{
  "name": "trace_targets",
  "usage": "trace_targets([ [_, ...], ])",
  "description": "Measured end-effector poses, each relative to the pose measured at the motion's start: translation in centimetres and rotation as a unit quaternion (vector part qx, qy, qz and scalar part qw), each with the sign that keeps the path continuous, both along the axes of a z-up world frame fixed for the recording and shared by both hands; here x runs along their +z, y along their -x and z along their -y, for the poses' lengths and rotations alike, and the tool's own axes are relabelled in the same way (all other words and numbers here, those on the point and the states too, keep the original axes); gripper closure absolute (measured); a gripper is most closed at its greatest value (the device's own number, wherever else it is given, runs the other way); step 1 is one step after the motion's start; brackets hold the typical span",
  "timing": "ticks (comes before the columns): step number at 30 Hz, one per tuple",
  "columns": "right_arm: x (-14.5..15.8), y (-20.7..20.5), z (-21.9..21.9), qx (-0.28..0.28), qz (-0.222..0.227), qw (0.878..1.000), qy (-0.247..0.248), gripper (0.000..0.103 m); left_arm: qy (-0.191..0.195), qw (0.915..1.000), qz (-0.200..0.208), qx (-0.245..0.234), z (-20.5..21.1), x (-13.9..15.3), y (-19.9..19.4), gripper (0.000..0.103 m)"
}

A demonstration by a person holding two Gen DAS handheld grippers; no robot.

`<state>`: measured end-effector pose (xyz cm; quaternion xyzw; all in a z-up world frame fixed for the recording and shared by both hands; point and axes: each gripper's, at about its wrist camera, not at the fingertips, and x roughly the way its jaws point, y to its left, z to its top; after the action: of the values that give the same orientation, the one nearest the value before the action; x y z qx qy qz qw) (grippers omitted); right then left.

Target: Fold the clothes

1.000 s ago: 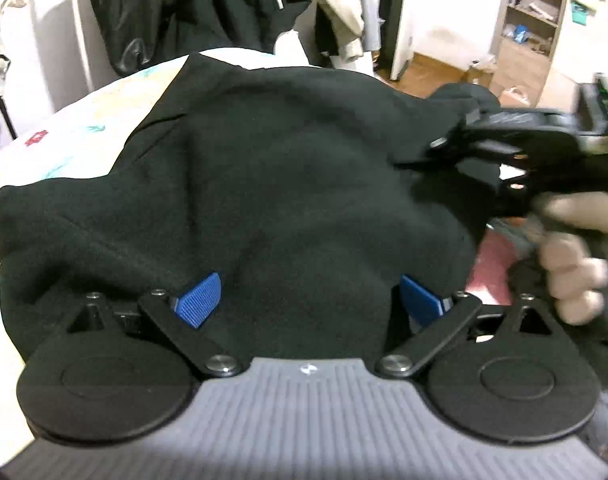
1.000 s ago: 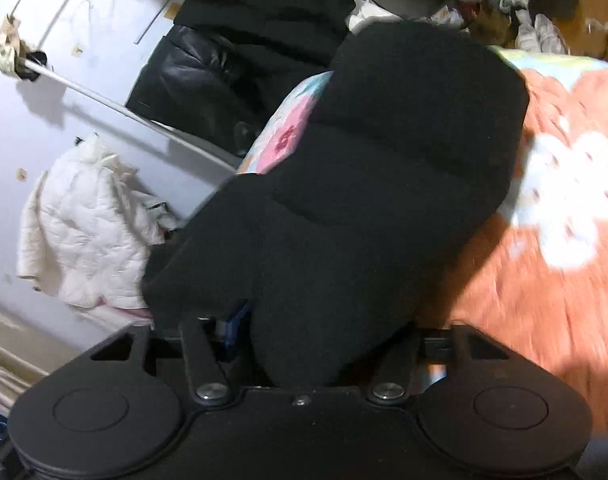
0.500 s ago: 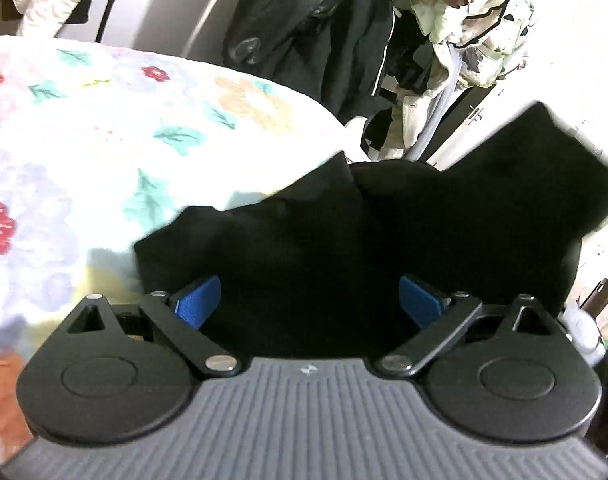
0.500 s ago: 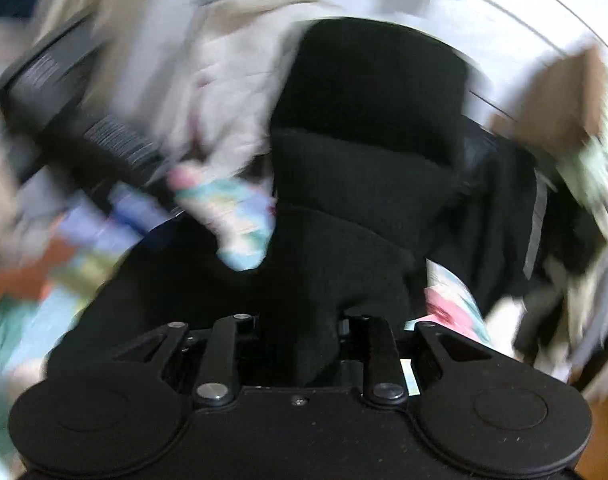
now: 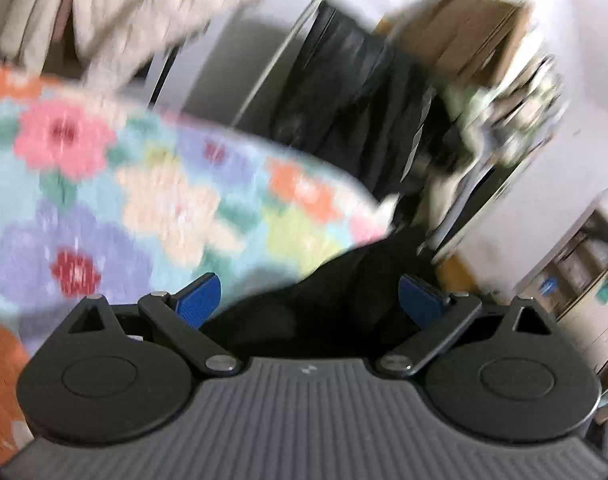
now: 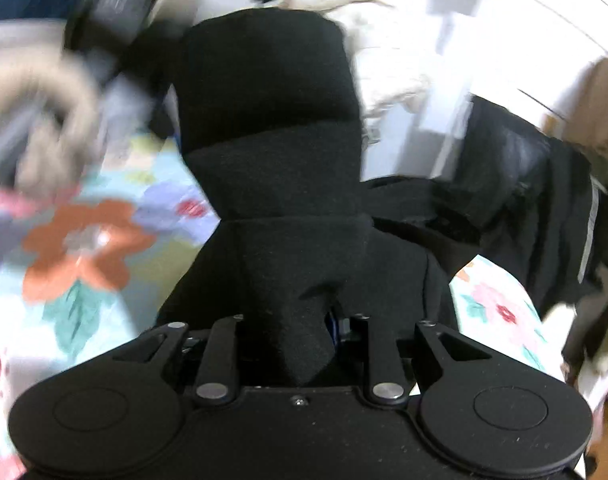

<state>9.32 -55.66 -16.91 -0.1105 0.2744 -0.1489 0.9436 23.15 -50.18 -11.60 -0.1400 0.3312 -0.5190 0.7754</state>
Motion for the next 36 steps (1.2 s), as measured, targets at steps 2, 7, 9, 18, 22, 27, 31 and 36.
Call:
trace_targets([
  [2,-1.8,0.0,-0.9,0.019,-0.027,0.999,0.017,0.074,0.034,0.9993,0.005,-0.018,-1.1,1.1,0.4,0.005],
  [7,-3.7,-1.3,-3.3,0.044,-0.064,0.995,0.056,0.074,-0.019,0.9919,0.038,-0.119,1.1,0.9,2.5,0.003],
  [9,-2.9,-1.5,-3.5,0.043,-0.07,0.995,0.053,0.074,-0.101,0.9803,0.068,-0.155,3.8,-0.7,4.1,0.003],
  [18,-1.6,-0.4,-3.5,0.079,-0.103,0.991,0.03,0.067,-0.272,0.9459,0.083,-0.155,7.5,-6.2,5.0,0.0],
  [22,1.0,1.6,-1.5,0.119,-0.1,0.986,-0.057,0.058,-0.273,0.946,0.086,-0.152,7.7,-6.3,4.9,0.0],
  [27,3.5,5.9,2.0,0.139,-0.032,0.973,-0.184,0.057,-0.271,0.9482,0.08,-0.145,7.7,-6.7,4.1,0.0],
  [31,1.8,7.0,7.4,0.039,0.071,0.932,-0.353,0.057,-0.273,0.9464,0.093,-0.145,7.6,-6.1,4.2,0.0],
  [36,-1.7,4.5,4.4,-0.008,-0.005,0.954,-0.3,0.061,-0.208,0.9596,0.133,-0.135,5.3,-2.3,4.6,0.004],
])
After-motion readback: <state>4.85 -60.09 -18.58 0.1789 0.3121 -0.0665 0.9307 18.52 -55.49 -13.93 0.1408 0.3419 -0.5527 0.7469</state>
